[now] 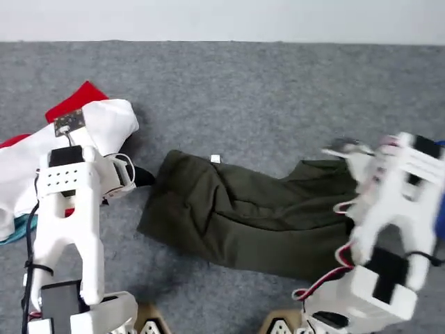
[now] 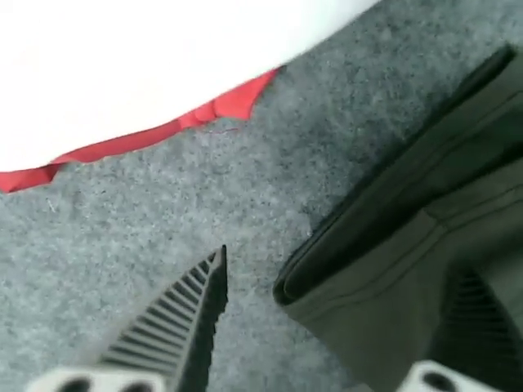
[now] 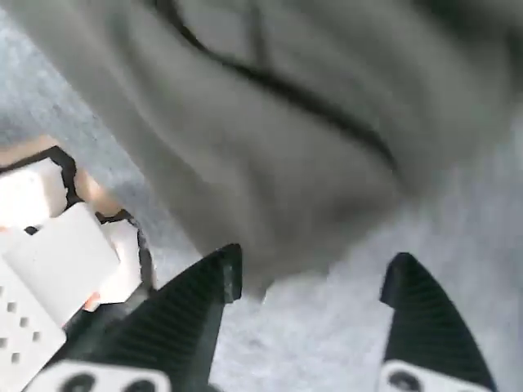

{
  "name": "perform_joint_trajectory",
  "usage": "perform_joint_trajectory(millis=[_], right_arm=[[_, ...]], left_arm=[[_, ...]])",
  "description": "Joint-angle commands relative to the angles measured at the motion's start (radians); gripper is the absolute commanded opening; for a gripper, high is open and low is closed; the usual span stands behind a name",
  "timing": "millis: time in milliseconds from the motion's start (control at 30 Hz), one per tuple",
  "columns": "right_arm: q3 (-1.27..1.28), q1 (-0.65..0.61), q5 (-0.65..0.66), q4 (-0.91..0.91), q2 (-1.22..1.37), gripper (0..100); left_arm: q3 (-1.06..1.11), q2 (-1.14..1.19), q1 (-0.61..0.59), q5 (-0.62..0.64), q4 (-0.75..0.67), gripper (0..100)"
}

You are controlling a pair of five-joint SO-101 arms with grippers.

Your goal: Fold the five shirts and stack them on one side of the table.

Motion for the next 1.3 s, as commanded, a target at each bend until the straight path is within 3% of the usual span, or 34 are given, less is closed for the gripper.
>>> perform_joint_trajectory(millis=[0,267,933,1267], right_arm=[[-0.072,-0.145,0.083,-0.027,-0.041,25.6],[-0.155,-0.185,0.13,-0.128,0.051,25.6],[-0.049,-0.189,0.133,-0.107,0.171,25.5],[0.04,-0.216,0.132,-0.302,0.18,25.0]], left_arm=[[-0.004,-0.012,0.035,-0.006,0.011,39],[-0.005,-0.015,0.098,-0.003,0.091,39],[-0.005,-0.014,0.098,0.032,0.109,39],[-0.005,-0.014,0.098,0.034,0.112,39]])
